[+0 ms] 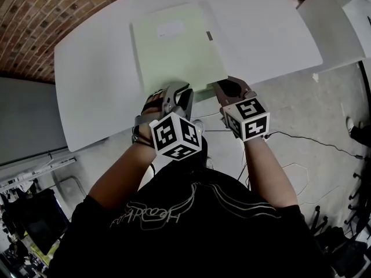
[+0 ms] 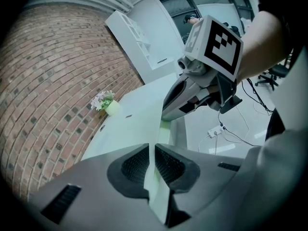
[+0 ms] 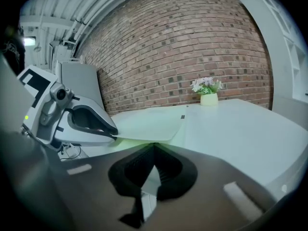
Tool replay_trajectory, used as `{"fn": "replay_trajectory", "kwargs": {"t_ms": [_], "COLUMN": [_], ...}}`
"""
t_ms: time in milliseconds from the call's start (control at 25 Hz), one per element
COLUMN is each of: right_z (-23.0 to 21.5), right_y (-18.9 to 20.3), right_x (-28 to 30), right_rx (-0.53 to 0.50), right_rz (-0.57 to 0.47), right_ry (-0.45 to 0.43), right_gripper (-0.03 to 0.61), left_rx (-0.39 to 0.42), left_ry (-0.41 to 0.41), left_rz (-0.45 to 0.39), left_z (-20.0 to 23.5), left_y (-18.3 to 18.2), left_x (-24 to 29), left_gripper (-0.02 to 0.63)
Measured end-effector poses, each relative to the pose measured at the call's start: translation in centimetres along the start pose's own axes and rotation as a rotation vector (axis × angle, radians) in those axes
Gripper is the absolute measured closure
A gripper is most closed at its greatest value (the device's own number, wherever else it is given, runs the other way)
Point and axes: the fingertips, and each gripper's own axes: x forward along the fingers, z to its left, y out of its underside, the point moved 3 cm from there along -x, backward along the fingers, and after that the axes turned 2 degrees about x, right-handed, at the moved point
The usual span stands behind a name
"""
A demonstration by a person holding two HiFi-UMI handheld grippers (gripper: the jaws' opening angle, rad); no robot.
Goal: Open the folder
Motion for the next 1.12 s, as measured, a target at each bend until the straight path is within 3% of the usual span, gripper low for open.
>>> {"fn": "replay_trajectory", "kwargs": {"t_ms": [720, 1120], "right_z": [-0.49, -0.32], "right_y": [0.48, 0.58], "right_x": [0.0, 0.01], "right_rx": [0.052, 0.015], "right_rz": [0.022, 0.037], "right_ry": [-0.043, -0.043], "right_gripper": [0.578, 0.578], "left_rx": [-0.068, -0.112], "left_ry": [0.024, 0.028], "left_rz": [-0.005, -0.003], "left_z": [0.61, 0.82], "left_y": [-0.12, -0.06], "left_x": [-0.47, -0.72], "left_gripper": [0.584, 0.588]}}
